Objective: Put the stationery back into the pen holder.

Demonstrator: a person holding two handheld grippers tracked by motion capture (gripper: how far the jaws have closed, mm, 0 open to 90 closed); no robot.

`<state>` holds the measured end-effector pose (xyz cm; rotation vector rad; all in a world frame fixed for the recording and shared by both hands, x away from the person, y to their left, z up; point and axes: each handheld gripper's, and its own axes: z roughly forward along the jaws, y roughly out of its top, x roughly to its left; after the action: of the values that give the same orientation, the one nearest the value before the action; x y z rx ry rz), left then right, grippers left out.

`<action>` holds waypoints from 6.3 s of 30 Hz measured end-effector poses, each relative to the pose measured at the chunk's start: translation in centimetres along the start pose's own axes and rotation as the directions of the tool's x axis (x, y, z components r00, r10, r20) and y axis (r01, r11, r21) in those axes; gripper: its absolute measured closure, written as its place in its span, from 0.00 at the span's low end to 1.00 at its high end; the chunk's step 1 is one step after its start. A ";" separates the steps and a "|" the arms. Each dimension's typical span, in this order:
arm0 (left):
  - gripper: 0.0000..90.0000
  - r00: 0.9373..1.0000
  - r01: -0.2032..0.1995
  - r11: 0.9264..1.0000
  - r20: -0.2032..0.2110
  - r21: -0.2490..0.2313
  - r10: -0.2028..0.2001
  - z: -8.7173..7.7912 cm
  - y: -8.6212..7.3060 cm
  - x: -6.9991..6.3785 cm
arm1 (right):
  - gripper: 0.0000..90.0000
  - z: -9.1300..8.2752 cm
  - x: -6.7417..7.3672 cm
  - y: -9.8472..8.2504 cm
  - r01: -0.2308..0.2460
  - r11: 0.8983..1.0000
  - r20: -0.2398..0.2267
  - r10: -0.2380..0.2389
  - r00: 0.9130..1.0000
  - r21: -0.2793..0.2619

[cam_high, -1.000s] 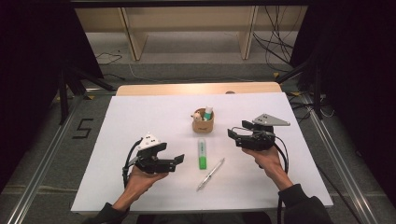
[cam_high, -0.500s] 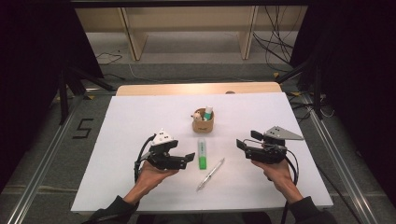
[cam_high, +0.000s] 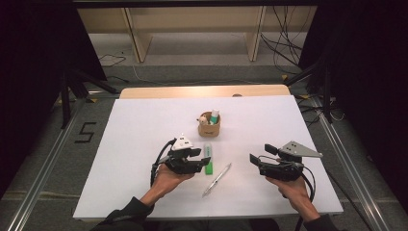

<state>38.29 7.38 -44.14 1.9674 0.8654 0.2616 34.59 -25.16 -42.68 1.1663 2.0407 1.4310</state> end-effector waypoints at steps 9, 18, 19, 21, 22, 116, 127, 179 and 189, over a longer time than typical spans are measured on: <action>0.94 1.000 -0.002 0.999 0.015 0.054 0.001 2.1 0.2 -0.8 | 0.28 -0.7 0.3 -0.9 -0.003 1.000 -0.007 0.003 1.000 0.010; 0.99 1.000 0.000 0.993 0.026 0.114 -0.003 3.9 -0.1 -0.9 | 0.27 -1.6 0.5 -1.6 -0.002 1.000 -0.020 0.002 1.000 -0.002; 0.99 1.000 -0.004 0.993 0.028 0.121 0.001 4.0 -0.2 -0.8 | 0.27 -1.6 0.6 -1.7 0.002 1.000 -0.021 -0.002 1.000 -0.002; 0.99 1.000 -0.003 0.991 0.026 0.132 -0.001 4.3 -0.3 -0.8 | 0.27 -1.7 0.7 -1.8 0.006 1.000 -0.020 -0.006 1.000 0.000; 0.99 1.000 -0.002 0.991 0.025 0.133 -0.002 4.4 -0.3 -0.8 | 0.27 -1.7 0.7 -1.8 0.008 1.000 -0.021 -0.008 1.000 0.000; 0.71 0.989 -0.028 0.838 -0.106 0.545 0.101 4.2 0.7 4.2 | 0.27 -1.7 0.8 -1.8 0.005 1.000 -0.029 -0.005 1.000 0.011; 0.74 0.995 -0.005 0.846 -0.085 0.534 0.059 4.0 0.7 4.7 | 0.27 -1.7 0.8 -1.7 0.007 1.000 -0.029 -0.007 1.000 0.009; 0.74 0.967 -0.133 0.816 0.255 0.562 -0.017 -1.2 3.9 -0.1 | 0.25 0.9 9.3 -0.4 0.374 0.927 -0.187 -0.366 0.911 0.005; 0.74 0.964 -0.147 0.799 0.265 0.583 -0.017 -0.9 3.7 -0.1 | 0.25 1.9 10.5 -0.9 0.512 0.859 -0.159 -0.503 0.850 0.021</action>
<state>39.52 6.83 -40.57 2.5531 0.7615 -0.2721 29.45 -15.74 -42.73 0.4776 2.2807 1.2155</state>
